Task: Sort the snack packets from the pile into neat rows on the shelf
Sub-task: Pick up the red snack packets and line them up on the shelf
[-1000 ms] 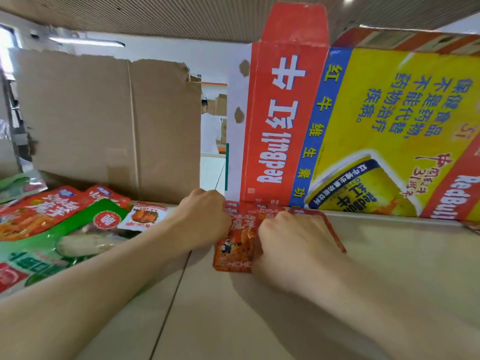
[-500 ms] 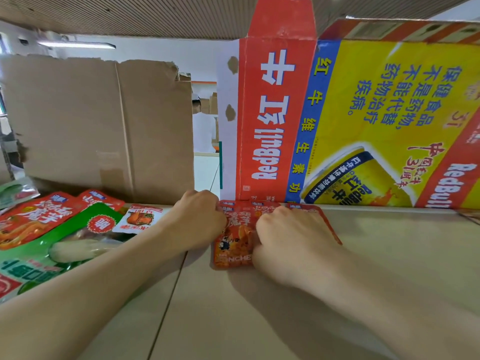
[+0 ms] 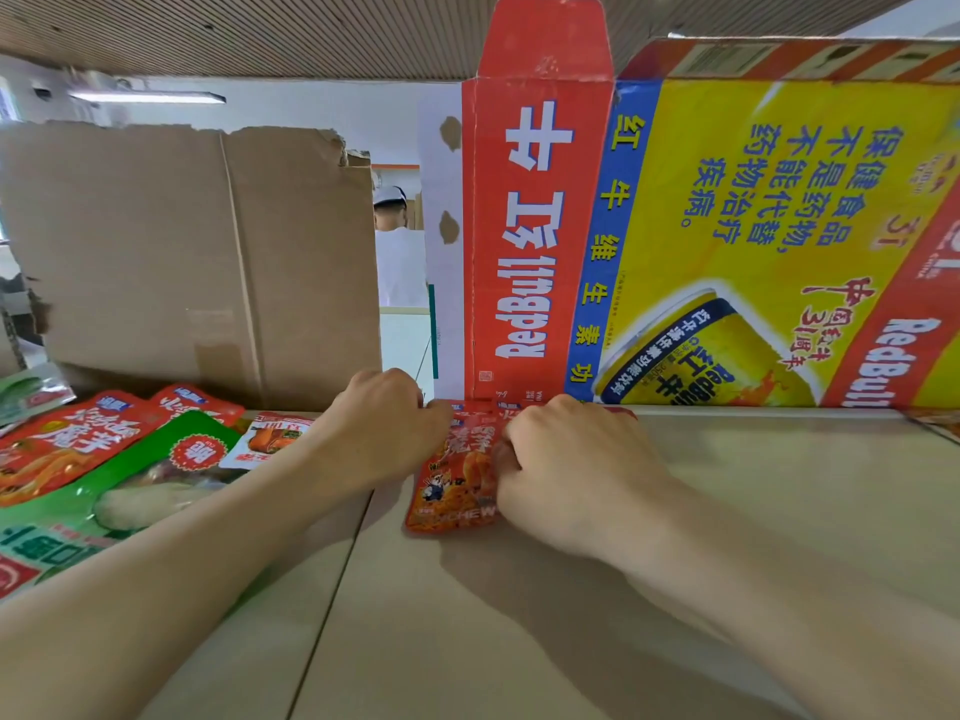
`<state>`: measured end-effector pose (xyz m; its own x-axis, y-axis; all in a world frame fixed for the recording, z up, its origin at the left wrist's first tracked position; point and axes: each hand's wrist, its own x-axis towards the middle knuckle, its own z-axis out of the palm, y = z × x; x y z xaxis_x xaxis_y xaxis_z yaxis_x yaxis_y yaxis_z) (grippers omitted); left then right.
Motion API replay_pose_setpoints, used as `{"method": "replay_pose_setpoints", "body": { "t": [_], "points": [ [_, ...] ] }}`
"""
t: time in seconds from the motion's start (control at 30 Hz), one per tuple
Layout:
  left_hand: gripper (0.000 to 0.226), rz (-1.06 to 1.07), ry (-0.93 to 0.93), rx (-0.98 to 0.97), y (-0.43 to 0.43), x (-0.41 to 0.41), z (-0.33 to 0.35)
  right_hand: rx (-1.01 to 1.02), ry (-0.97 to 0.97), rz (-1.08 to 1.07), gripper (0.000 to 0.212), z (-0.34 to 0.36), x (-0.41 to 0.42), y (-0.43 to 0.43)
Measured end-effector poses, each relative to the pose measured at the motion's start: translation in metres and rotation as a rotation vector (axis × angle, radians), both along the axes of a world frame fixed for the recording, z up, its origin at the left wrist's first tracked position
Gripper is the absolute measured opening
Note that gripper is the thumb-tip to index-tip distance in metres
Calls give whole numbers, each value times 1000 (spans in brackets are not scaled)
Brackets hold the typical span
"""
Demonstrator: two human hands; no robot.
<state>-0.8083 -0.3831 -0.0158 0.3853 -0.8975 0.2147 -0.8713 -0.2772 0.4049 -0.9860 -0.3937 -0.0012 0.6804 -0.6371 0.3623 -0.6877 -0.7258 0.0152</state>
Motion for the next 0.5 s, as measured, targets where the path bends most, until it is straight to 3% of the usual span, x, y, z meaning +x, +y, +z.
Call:
{"method": "replay_pose_setpoints", "body": {
  "t": [0.23, 0.5],
  "points": [
    [28, -60, -11, 95, 3, -6, 3, 56, -36, 28, 28, -4, 0, -2],
    [25, -35, -27, 59, 1, 0, 0, 46, -64, 25, 27, -6, 1, -3]
  ]
}}
